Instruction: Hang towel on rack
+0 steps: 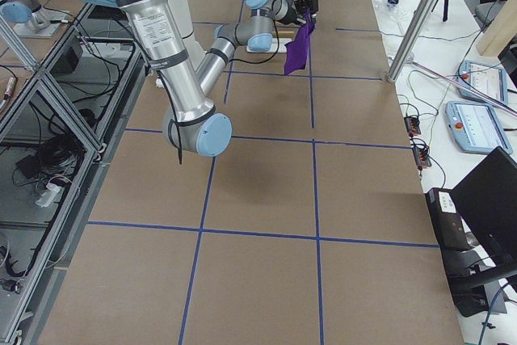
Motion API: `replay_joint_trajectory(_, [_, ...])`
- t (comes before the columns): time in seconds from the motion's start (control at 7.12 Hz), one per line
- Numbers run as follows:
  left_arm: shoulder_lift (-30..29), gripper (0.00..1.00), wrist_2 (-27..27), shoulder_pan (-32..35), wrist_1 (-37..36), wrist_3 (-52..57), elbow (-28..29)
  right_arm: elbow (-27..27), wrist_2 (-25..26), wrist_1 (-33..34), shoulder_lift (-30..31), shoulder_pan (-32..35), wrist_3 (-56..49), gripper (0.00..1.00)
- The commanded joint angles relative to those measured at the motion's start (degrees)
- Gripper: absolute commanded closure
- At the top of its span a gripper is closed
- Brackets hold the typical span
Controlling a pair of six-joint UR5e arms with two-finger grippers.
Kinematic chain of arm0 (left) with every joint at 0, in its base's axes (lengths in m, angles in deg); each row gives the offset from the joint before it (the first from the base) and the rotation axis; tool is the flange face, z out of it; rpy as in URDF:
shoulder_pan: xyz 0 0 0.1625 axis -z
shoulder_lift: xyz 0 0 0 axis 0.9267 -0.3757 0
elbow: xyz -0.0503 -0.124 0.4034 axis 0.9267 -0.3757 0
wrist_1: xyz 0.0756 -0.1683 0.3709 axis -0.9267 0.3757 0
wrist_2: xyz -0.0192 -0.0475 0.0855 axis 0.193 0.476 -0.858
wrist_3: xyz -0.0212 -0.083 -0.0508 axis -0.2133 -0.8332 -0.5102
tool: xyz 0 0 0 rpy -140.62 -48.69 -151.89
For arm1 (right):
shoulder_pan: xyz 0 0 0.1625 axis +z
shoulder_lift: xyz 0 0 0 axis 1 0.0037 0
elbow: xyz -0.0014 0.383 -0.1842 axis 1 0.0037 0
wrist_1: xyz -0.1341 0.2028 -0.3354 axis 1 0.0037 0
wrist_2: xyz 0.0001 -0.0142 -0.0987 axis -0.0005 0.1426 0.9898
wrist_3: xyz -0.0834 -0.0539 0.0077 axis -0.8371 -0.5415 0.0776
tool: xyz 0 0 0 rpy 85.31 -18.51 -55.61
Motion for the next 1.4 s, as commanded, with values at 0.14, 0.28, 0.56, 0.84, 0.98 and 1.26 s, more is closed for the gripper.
replay_joint_trajectory(0.14, [0.2, 0.39, -0.36, -0.04, 0.0, -0.03, -0.49, -0.34, 1.64, -0.07, 0.05, -0.81, 0.26, 1.0])
replay_joint_trajectory(0.28, [0.38, 0.39, -0.35, -0.04, 0.0, -0.03, -0.93, -0.42, 3.04, -0.07, 0.23, -1.51, 0.17, 1.0])
replay_joint_trajectory(0.56, [0.38, 0.39, -0.35, -0.04, 0.08, 0.15, -1.02, -0.43, 3.84, -0.07, 0.14, -2.39, 0.17, 1.0])
replay_joint_trajectory(0.84, [0.38, 0.39, -0.35, -0.04, 0.08, 0.15, -0.85, -0.6, 3.84, -0.07, 0.14, -2.57, 0.17, 1.0])
replay_joint_trajectory(0.98, [0.21, 0.39, -0.35, -0.04, 0.08, 0.15, -1.02, -0.69, 4.02, -0.07, 0.14, -2.66, 0.26, 1.0])
replay_joint_trajectory(1.26, [0.55, 0.39, -0.44, -0.04, 0.17, 0.58, -0.15, -1.13, 5.42, -0.07, 0.06, -3.63, 0.17, 1.0])
